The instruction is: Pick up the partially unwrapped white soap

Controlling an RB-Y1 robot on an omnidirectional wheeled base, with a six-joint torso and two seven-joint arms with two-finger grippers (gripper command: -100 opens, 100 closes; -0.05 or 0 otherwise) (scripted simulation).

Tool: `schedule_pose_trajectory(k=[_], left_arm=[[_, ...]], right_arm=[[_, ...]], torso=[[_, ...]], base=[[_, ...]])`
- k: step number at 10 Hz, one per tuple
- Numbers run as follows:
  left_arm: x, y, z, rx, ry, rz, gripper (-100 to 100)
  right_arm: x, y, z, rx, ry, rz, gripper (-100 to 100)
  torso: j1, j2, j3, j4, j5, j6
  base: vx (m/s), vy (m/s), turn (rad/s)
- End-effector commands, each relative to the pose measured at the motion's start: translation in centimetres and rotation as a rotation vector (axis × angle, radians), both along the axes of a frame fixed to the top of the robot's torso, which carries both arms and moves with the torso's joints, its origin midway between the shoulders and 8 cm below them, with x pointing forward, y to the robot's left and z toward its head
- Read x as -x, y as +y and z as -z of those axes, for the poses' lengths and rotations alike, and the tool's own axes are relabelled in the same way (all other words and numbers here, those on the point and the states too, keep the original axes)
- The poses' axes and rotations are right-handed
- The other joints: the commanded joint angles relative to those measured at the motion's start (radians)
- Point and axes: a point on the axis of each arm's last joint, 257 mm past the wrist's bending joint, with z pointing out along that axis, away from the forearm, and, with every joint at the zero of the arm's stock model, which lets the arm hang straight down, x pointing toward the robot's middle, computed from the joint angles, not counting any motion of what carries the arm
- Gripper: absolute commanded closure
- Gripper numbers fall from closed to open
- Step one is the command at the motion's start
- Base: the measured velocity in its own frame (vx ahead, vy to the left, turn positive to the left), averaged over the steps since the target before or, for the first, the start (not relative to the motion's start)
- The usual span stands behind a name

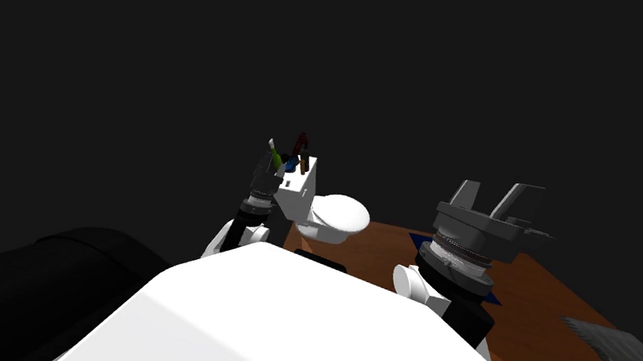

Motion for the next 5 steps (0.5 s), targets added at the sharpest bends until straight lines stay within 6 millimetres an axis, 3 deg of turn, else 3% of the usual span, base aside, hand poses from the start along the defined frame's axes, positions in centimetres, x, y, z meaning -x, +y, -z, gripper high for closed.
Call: schedule_pose_trajectory(k=[1,5], left_arm=[[-0.4,0.3,1.4,-0.043,0.057,0.001,-100],[-0.7,0.8,3.6,-0.122,0.148,0.008,-100]], right_arm=[[0.0,0.0,0.0,0.000,0.000,0.000,0],[0.0,0.0,0.0,0.000,0.000,0.000,0]], torso=[[0.000,0.000,0.000,0.000,0.000,0.000],[0.000,-0.001,0.000,0.000,0.000,0.000]], base=[[0.037,-0.021,0.010],[0.030,-0.019,0.007]])
